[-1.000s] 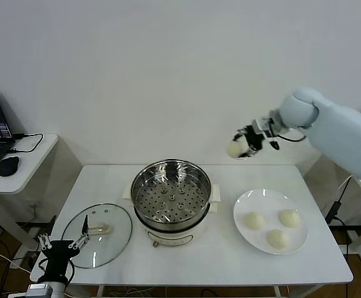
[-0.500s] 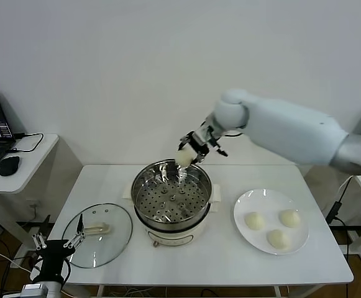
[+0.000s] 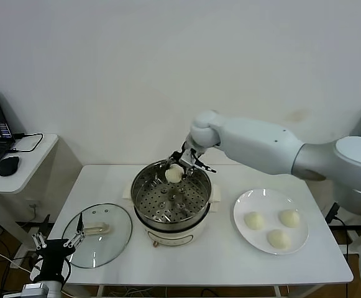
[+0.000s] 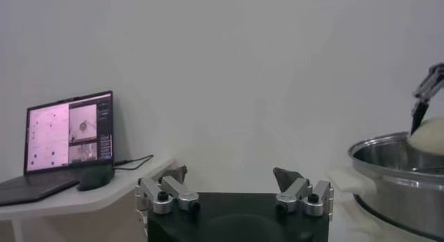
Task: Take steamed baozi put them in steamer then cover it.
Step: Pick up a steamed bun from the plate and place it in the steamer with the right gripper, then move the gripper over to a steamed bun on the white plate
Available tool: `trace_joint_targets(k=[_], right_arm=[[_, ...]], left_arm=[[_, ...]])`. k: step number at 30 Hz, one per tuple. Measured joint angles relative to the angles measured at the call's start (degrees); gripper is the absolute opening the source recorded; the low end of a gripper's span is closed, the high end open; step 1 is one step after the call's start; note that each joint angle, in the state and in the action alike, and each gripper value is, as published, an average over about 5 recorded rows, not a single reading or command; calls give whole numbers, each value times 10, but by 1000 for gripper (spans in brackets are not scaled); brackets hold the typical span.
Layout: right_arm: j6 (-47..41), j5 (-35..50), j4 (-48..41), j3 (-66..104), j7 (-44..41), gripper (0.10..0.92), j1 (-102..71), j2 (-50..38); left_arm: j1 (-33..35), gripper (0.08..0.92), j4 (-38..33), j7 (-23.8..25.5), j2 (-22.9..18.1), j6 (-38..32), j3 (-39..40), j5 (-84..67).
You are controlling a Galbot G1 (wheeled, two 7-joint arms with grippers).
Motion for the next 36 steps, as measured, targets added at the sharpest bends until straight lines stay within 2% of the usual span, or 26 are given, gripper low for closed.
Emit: trace_joint_targets(k=[5,13,18,26,36], right_arm=[[21,-26,-19,1,11,620,-12,12],[41,-46,-35,8,24,799,-19,20],[29,-25,-20,8,12,822,2,7],[-90,86,70,4,-53,823,67,-73],[-266,172,214,-11,-97,823,121,-257]], left_arm=[[1,823,-1,0,0,-1,1,0],[4,823,-6,0,-2,-3,1,0],[4,823,-12,0,-3,-1,1,0],[3,823,-22,-1,6,8,0,-6],[-1,823,-34,0,20,24,7,-7]])
